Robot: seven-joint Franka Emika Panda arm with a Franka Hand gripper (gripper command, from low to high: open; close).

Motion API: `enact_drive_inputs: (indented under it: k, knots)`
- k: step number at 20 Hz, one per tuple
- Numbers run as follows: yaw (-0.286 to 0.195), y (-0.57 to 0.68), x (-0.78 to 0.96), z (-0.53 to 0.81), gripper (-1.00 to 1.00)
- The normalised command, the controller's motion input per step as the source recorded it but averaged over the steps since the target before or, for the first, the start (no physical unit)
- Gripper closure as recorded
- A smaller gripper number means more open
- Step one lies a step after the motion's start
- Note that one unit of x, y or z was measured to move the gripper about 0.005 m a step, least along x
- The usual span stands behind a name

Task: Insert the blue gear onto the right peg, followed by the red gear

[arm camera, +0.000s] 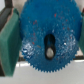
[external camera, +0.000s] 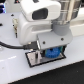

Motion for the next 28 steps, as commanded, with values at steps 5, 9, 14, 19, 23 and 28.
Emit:
enact_drive_inputs:
  k: [5,9,14,19,23,28]
  knots:
    - [0.000,0.04,0.03,-0.03,-1.00]
    - [0.000,0.05,-0.03,0.00,-1.00]
    - [0.000,0.13,-0.21,0.42,-1.00]
    - [0.000,0.14,-0.37,0.39,-1.00]
    - [0.000,0.25,-0.49,0.26,-1.00]
    - [0.000,0.23,-0.63,0.13,-1.00]
